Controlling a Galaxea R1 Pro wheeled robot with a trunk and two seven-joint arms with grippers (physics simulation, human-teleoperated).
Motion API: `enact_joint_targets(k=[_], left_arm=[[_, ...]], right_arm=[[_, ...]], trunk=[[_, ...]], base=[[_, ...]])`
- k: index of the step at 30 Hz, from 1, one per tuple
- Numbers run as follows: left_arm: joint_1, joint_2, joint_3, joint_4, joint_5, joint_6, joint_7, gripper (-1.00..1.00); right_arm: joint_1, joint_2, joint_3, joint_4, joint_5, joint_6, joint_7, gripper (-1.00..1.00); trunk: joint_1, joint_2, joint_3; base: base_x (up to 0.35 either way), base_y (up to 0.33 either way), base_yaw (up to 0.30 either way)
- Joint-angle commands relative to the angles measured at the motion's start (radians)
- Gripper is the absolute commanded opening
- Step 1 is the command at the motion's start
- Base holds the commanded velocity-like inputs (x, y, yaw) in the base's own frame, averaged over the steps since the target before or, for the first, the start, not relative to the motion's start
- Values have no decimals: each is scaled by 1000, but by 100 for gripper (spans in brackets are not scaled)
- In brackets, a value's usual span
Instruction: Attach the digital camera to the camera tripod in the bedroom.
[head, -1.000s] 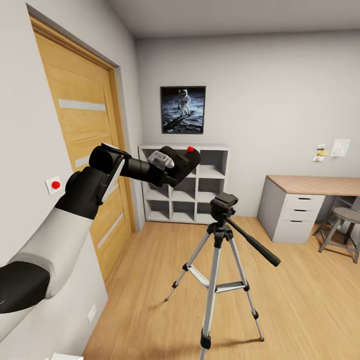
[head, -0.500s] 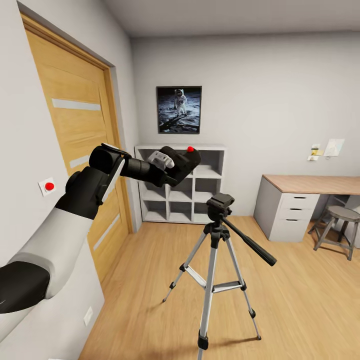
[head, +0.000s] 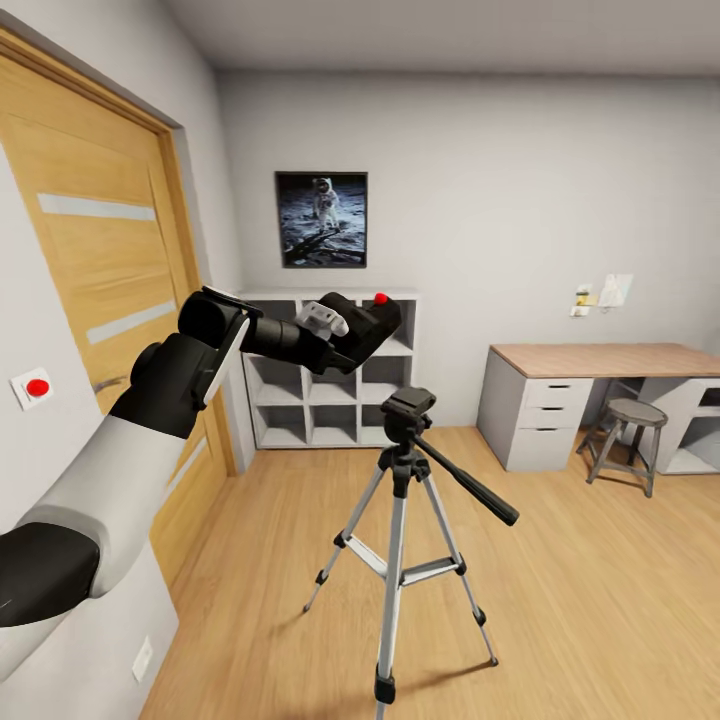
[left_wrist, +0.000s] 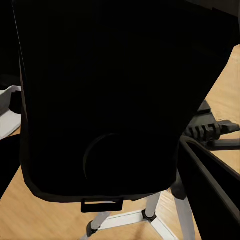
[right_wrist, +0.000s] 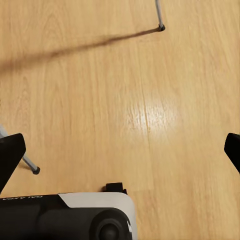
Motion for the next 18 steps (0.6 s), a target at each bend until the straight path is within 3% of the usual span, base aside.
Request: enact_joint_targets(k=[1,18], left_arm=[[0,1,-1,-1,-9,3,-10,-100],[0,1,-1,-1,-9,3,-10,-100]], right_arm=[[0,-1,8,-1,-10,-3,-8,100],[0,-1,8,-1,-10,-3,-8,100]], trunk=[[1,0,0],[1,0,0]], base=[[156,28,-10],[25,4,-2]])
